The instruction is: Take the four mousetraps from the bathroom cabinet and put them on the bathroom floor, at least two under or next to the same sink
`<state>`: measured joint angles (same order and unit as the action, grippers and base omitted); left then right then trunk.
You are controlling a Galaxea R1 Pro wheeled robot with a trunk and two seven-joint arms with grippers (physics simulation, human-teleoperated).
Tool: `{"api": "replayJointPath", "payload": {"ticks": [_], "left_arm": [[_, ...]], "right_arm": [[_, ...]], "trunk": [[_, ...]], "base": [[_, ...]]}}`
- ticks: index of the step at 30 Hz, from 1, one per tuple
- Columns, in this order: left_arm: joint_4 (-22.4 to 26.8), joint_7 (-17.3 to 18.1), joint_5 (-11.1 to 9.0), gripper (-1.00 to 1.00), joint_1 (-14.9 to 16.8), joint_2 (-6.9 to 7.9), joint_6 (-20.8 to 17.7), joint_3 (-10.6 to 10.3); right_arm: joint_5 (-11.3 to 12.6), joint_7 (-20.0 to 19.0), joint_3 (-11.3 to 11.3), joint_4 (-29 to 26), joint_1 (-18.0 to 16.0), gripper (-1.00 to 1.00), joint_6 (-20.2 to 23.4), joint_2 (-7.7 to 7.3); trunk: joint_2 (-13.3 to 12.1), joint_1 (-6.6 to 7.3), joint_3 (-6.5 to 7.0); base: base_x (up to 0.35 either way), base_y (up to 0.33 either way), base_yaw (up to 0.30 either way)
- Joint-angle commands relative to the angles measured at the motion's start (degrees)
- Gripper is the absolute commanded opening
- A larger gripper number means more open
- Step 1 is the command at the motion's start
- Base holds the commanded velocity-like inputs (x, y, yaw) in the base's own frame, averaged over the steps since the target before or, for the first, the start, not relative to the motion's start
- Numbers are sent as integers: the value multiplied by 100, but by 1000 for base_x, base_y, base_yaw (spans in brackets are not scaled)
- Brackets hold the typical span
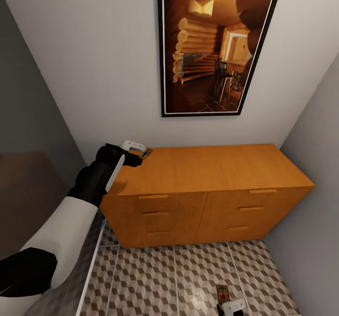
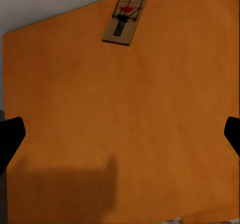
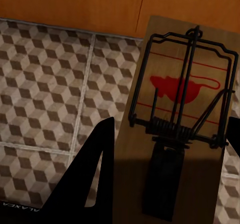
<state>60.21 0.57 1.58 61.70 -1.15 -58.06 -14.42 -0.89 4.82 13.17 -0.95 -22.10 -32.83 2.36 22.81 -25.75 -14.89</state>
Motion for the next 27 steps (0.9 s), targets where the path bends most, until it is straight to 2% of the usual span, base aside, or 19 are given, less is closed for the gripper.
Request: {"api": "replayJointPath", "payload": {"ticks": [1,17,20,23,24,25,27], "left_arm": [[-3,30,18,100,4,2,-23,-7],[-136,168,21,100,-5,8,-21,-25],[-118,527,25,100,-8,61,-16,-19],[-36,1125,26,100,-8,273,-12,1],[48,1590,27,100,-8,450,-6,14],[75,1753,29,100,-9,516,-4,16],[168,2355,38,100,-9,784,14,22]], "right_arm": [[1,28,46,7,-5,-100,-13,1],[1,28,46,7,-5,-100,-13,1],[1,28,46,7,-5,-100,-13,3],[1,28,46,7,-5,-100,-13,3],[1,28,46,7,-5,-100,-13,3],[1,28,46,7,-5,-100,-12,3],[1,28,46,7,-5,-100,-7,6]], "trunk": [[11,-3,-11],[11,-3,-11],[11,-3,-11],[11,-3,-11],[11,-3,-11],[11,-3,-11],[11,-3,-11]], "base": [[7,0,0],[1,0,0],[0,0,0],[0,0,0],[0,0,0],[0,0,0],[0,0,0]]}}
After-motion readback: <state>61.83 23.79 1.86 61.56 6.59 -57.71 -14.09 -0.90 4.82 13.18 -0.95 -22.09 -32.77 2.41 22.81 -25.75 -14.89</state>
